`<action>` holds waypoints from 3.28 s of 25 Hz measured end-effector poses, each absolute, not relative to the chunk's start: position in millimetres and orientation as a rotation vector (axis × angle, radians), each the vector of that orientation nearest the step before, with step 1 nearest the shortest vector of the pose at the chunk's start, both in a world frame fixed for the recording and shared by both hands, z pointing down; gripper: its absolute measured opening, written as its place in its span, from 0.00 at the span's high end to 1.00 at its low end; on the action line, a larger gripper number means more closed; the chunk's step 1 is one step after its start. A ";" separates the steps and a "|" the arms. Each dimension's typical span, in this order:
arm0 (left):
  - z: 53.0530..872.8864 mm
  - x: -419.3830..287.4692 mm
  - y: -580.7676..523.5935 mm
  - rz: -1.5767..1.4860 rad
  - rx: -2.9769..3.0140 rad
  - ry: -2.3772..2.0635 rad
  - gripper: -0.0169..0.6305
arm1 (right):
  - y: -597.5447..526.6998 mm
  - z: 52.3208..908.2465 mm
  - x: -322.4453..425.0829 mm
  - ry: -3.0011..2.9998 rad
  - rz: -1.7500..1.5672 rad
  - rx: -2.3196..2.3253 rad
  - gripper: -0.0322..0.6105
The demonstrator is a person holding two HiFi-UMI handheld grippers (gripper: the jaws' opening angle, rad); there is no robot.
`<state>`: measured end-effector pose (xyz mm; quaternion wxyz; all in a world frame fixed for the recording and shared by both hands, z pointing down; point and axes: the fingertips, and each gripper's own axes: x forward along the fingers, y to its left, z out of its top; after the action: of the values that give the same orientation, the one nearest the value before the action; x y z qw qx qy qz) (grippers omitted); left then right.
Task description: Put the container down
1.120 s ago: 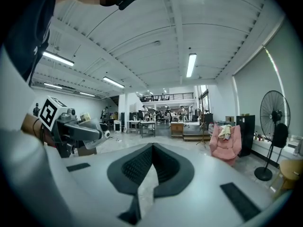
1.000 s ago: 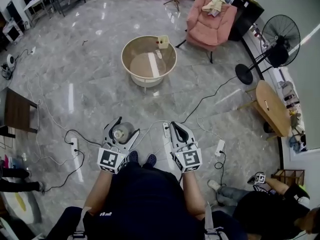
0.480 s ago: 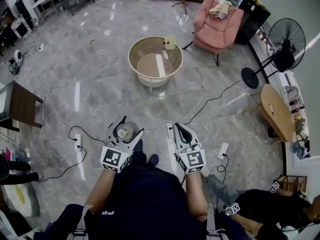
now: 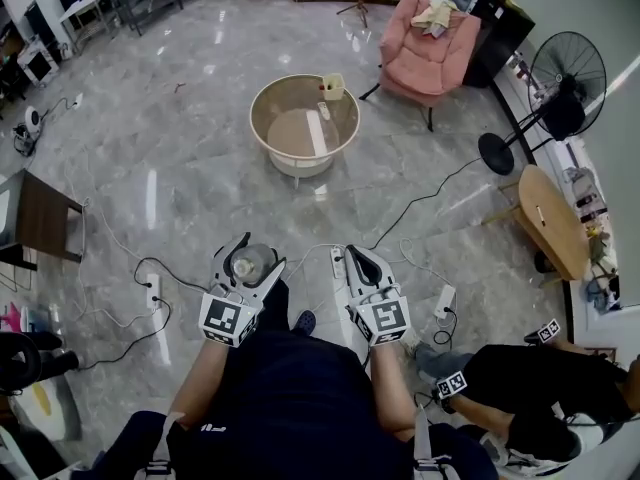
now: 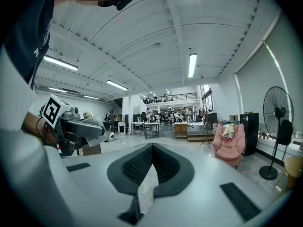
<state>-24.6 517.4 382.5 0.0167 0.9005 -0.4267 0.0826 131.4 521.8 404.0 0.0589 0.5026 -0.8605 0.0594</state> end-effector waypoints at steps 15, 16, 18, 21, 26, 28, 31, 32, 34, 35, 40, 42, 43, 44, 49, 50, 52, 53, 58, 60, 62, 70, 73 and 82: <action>398.7 -29.8 458.9 0.216 2.785 -1.337 0.45 | 468.2 411.0 128.5 -2.597 0.157 1.524 0.91; 398.7 -29.6 453.7 0.212 2.785 -1.336 0.45 | 463.7 411.3 128.9 -2.596 0.161 1.525 0.91; 399.1 -29.5 443.7 0.212 2.784 -1.334 0.45 | 454.1 410.3 129.4 -2.596 0.168 1.532 0.91; 402.5 -30.3 430.2 0.219 2.781 -1.325 0.45 | 439.2 410.5 129.2 -2.597 0.162 1.538 0.91; 409.6 -30.3 403.8 0.218 2.772 -1.322 0.45 | 413.9 416.9 130.7 -2.592 0.173 1.541 0.91; 409.8 -29.5 391.6 0.220 2.776 -1.318 0.45 | 402.3 416.4 130.6 -2.590 0.170 1.544 0.91; 409.3 -28.8 373.0 0.225 2.782 -1.310 0.45 | 383.5 415.6 130.4 -2.585 0.175 1.556 0.91; 409.2 -28.6 366.7 0.226 2.785 -1.307 0.45 | 377.4 416.6 130.4 -2.581 0.175 1.558 0.91; 409.5 -28.7 353.1 0.225 2.787 -1.299 0.45 | 364.7 418.6 129.9 -2.575 0.176 1.560 0.91; 410.0 -29.5 345.5 0.220 2.781 -1.296 0.45 | 358.1 419.5 129.4 -2.573 0.178 1.561 0.91; 408.5 -38.2 299.7 0.210 2.761 -1.311 0.45 | 321.5 422.8 128.5 -2.555 0.206 1.584 0.91; 408.8 -41.2 282.8 0.214 2.758 -1.310 0.45 | 307.6 424.0 127.8 -2.548 0.220 1.593 0.91; 410.1 -42.4 275.5 0.217 2.756 -1.307 0.45 | 301.1 424.7 127.1 -2.543 0.226 1.596 0.91; 411.8 -43.6 268.7 0.222 2.754 -1.301 0.45 | 294.7 425.4 126.2 -2.539 0.232 1.599 0.91; 412.5 -48.4 232.1 0.243 2.756 -1.271 0.45 | 256.2 424.1 121.9 -2.520 0.247 1.609 0.91; 411.9 -49.6 223.3 0.244 2.758 -1.266 0.45 | 247.4 423.5 120.7 -2.516 0.249 1.613 0.91; 411.3 -54.0 206.0 0.244 2.762 -1.259 0.45 | 230.7 422.9 116.4 -2.509 0.249 1.620 0.91; 411.1 -56.9 197.8 0.243 2.764 -1.256 0.45 | 223.3 422.8 113.4 -2.506 0.248 1.622 0.91; 413.2 -71.6 157.1 0.234 2.767 -1.221 0.45 | 186.1 424.3 97.8 -2.481 0.246 1.636 0.91; 414.7 -78.5 143.2 0.232 2.773 -1.208 0.45 | 171.4 426.2 90.7 -2.464 0.244 1.644 0.91; 415.4 -85.6 130.1 0.233 2.785 -1.196 0.45 | 159.0 428.4 83.7 -2.455 0.246 1.653 0.91; 416.9 -105.7 87.5 0.279 2.825 -1.129 0.45 | 115.6 424.1 62.5 -2.449 0.259 1.722 0.91; 414.4 -110.6 80.9 0.271 2.837 -1.124 0.45 | 110.1 423.9 53.2 -2.450 0.259 1.717 0.91; 409.0 -113.2 69.7 0.242 2.813 -1.151 0.45 | 90.1 414.2 43.1 -2.483 0.225 1.656 0.91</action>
<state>-113.2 69.7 409.0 0.0462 0.9216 -0.3771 0.0792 43.1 90.1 414.2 0.0741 0.5516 -0.8274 0.0749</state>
